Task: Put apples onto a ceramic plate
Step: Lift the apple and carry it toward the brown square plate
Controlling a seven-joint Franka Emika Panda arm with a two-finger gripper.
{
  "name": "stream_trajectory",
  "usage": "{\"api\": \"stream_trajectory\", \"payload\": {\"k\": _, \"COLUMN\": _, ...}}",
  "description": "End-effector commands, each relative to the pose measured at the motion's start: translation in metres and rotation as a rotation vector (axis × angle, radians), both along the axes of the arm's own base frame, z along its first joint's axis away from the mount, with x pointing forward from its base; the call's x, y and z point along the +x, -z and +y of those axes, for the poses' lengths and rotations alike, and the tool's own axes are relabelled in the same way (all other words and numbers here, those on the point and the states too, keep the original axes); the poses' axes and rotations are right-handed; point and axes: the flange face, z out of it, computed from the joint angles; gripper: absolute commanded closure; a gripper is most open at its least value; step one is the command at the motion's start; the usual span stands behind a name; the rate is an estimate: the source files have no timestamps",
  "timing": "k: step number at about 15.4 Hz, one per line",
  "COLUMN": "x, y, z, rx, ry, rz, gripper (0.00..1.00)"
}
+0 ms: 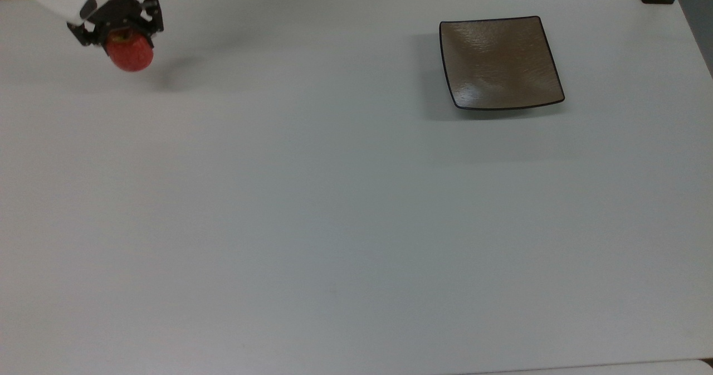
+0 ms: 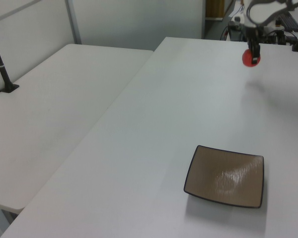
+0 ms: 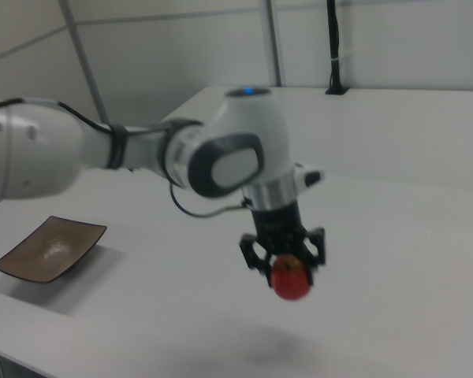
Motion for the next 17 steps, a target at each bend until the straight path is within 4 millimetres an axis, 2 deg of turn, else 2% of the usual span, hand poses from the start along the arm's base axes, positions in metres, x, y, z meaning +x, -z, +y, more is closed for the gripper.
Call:
{"api": "stream_trajectory", "payload": {"k": 1, "x": -0.014, "y": -0.066, "z": 0.047, "rx": 0.048, "ry": -0.010, "rz": -0.023, "gripper": 0.81}}
{"api": "stream_trajectory", "payload": {"k": 2, "x": -0.018, "y": -0.078, "z": 0.058, "rx": 0.064, "ry": -0.012, "rz": -0.032, "gripper": 0.81}}
{"api": "stream_trajectory", "payload": {"k": 3, "x": -0.021, "y": -0.098, "z": 0.083, "rx": 0.084, "ry": -0.020, "rz": -0.039, "gripper": 0.81}}
{"api": "stream_trajectory", "payload": {"k": 7, "x": -0.017, "y": -0.138, "z": 0.162, "rx": 0.104, "ry": -0.039, "rz": 0.017, "gripper": 0.81}}
{"api": "stream_trajectory", "payload": {"k": 9, "x": -0.015, "y": -0.146, "z": 0.208, "rx": 0.134, "ry": -0.052, "rz": 0.025, "gripper": 0.81}}
{"api": "stream_trajectory", "payload": {"k": 12, "x": -0.020, "y": -0.148, "z": 0.283, "rx": 0.135, "ry": -0.071, "rz": 0.043, "gripper": 0.81}}
{"api": "stream_trajectory", "payload": {"k": 15, "x": -0.033, "y": -0.146, "z": 0.359, "rx": 0.159, "ry": -0.077, "rz": 0.049, "gripper": 0.81}}
{"api": "stream_trajectory", "payload": {"k": 16, "x": -0.044, "y": -0.144, "z": 0.400, "rx": 0.159, "ry": -0.107, "rz": 0.057, "gripper": 0.81}}
{"api": "stream_trajectory", "payload": {"k": 17, "x": -0.050, "y": -0.140, "z": 0.419, "rx": 0.154, "ry": -0.107, "rz": 0.060, "gripper": 0.81}}
